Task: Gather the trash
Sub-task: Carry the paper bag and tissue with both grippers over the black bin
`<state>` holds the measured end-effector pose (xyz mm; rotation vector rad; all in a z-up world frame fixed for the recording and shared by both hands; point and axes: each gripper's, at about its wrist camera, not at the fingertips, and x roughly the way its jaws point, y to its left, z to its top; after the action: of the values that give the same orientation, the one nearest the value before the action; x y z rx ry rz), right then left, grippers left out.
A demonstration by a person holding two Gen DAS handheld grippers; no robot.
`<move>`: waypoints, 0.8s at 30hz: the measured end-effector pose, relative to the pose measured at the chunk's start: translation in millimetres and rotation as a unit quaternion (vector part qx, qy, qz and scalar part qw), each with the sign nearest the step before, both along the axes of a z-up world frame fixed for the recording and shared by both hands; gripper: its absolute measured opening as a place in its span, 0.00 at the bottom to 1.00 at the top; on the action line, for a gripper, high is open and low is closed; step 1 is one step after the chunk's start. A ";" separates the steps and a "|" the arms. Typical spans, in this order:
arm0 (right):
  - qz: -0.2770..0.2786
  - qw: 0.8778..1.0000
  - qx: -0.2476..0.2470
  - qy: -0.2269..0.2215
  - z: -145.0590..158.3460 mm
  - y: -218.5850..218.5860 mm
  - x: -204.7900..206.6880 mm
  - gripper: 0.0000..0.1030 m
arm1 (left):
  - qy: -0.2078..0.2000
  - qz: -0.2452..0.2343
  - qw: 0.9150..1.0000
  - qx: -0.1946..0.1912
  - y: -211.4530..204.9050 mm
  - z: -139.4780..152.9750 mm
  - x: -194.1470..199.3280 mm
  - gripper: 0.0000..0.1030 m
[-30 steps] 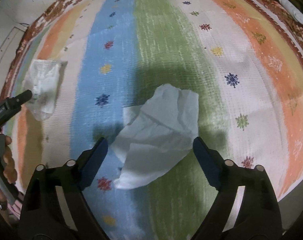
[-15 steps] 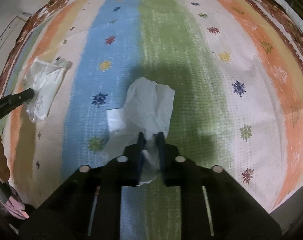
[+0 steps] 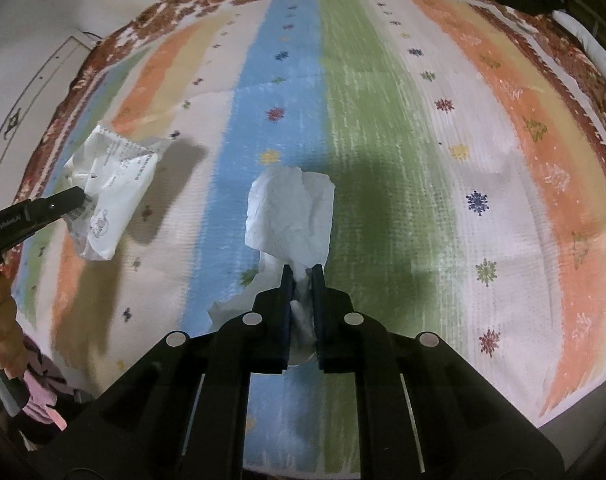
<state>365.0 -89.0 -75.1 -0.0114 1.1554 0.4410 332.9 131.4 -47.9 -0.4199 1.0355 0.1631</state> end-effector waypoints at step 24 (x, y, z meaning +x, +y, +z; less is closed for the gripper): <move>0.049 0.996 0.048 -0.049 67.3 -13.1 -95.6 0.08 | -0.054 -0.023 0.998 -0.026 -52.1 65.7 -86.9 0.15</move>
<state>269.4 -102.1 -7.9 -0.0056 1.0391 0.5775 246.0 79.3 17.8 -0.4471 0.9435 0.0704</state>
